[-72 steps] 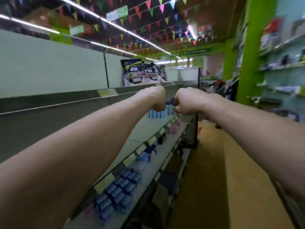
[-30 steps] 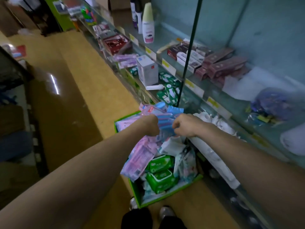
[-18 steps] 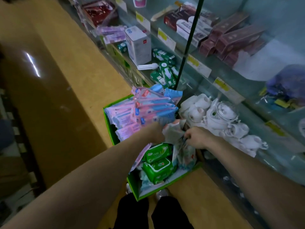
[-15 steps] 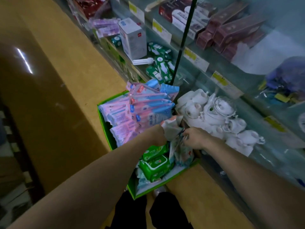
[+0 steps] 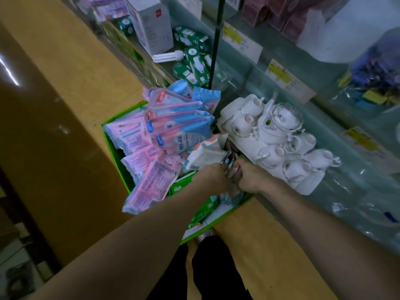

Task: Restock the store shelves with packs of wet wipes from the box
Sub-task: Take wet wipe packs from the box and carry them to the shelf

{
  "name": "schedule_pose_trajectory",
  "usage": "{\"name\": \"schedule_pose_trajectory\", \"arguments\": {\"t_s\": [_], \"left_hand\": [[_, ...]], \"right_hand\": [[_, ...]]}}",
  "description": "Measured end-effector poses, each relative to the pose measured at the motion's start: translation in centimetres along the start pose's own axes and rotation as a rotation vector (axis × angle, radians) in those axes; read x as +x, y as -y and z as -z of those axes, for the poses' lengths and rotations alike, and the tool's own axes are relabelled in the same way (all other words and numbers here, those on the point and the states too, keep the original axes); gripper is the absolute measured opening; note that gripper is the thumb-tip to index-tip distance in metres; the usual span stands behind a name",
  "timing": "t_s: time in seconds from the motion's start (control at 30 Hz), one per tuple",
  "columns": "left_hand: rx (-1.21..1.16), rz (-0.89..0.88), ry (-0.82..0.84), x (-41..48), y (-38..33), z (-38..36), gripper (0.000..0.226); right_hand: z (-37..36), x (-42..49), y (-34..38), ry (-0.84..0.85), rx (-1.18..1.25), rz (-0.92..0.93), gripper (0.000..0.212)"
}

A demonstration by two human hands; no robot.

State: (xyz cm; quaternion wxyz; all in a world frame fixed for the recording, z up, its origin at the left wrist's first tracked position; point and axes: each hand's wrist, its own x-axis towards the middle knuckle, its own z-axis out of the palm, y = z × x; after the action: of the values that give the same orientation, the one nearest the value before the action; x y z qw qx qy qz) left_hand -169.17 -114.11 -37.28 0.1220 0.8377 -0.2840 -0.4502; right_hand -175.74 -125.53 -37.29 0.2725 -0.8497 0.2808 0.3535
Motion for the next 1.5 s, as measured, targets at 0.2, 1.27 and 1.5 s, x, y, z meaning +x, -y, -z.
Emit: {"name": "schedule_pose_trajectory", "arguments": {"t_s": [0.2, 1.27, 1.5], "left_hand": [[0.142, 0.011, 0.061, 1.4, -0.7, -0.2, 0.033], [0.093, 0.010, 0.106, 2.1, -3.8, -0.5, 0.025], [-0.181, 0.106, 0.312, 2.6, -3.4, -0.6, 0.088]], "right_hand": [[-0.4, 0.1, -0.3, -0.033, 0.086, 0.000, 0.048], [-1.2, 1.0, -2.4, -0.049, 0.671, -0.282, 0.033], [-0.5, 0.8, -2.3, -0.067, 0.760, -0.243, 0.015]]}}
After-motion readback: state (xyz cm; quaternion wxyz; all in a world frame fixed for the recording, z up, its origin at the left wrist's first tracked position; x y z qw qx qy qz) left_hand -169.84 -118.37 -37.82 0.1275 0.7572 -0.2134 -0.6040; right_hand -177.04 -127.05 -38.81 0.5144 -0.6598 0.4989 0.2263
